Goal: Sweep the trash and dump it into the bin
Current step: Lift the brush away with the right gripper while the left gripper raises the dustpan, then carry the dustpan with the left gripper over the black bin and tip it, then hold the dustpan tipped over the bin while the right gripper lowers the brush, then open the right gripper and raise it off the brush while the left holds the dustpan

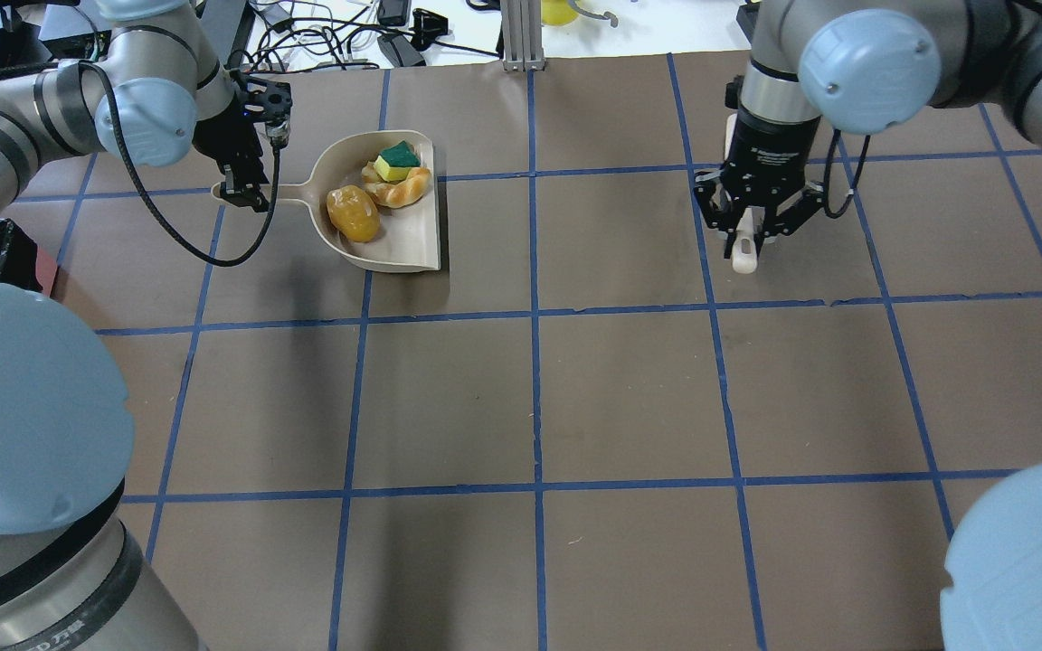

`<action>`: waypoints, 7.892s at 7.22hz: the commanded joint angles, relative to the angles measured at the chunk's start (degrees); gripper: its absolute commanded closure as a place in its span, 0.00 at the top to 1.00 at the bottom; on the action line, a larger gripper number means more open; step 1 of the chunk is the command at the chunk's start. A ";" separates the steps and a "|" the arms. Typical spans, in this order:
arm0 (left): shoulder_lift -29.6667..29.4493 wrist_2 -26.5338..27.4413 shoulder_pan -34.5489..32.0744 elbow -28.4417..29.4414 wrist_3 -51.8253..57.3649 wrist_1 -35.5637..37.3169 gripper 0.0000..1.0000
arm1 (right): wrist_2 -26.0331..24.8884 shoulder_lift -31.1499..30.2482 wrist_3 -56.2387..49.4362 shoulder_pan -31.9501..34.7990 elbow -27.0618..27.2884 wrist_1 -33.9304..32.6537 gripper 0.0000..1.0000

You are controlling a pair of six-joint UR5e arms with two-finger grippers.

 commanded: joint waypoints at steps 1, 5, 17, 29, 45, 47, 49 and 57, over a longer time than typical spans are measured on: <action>1.69 -1.40 2.55 0.42 0.80 -0.68 0.00 | -3.20 -0.09 -5.44 -5.31 1.27 0.33 0.00; 5.90 -7.65 15.19 0.42 8.34 -7.25 0.00 | -9.70 -0.09 -16.50 -11.30 5.23 -2.03 0.00; 3.99 -7.38 47.65 15.26 56.15 -16.50 0.00 | -9.90 3.42 -26.63 -14.65 7.08 -13.55 0.00; -0.94 5.71 43.27 20.02 74.18 3.52 0.00 | -11.84 3.43 -26.54 -14.73 6.99 -13.38 0.65; 5.91 8.87 35.97 6.83 92.74 32.90 0.00 | 1.26 -23.64 -8.43 7.76 1.71 -1.61 1.00; 5.30 9.14 35.44 9.19 91.69 31.41 0.00 | 1.52 -23.73 -8.62 7.85 2.33 -1.69 1.00; 5.65 9.23 32.81 14.71 84.71 18.74 0.00 | 1.35 -23.64 -8.79 7.77 2.33 -3.35 1.00; 3.20 4.49 12.79 16.35 29.70 -8.85 0.00 | 2.05 -23.73 -12.14 5.57 2.42 -3.97 1.00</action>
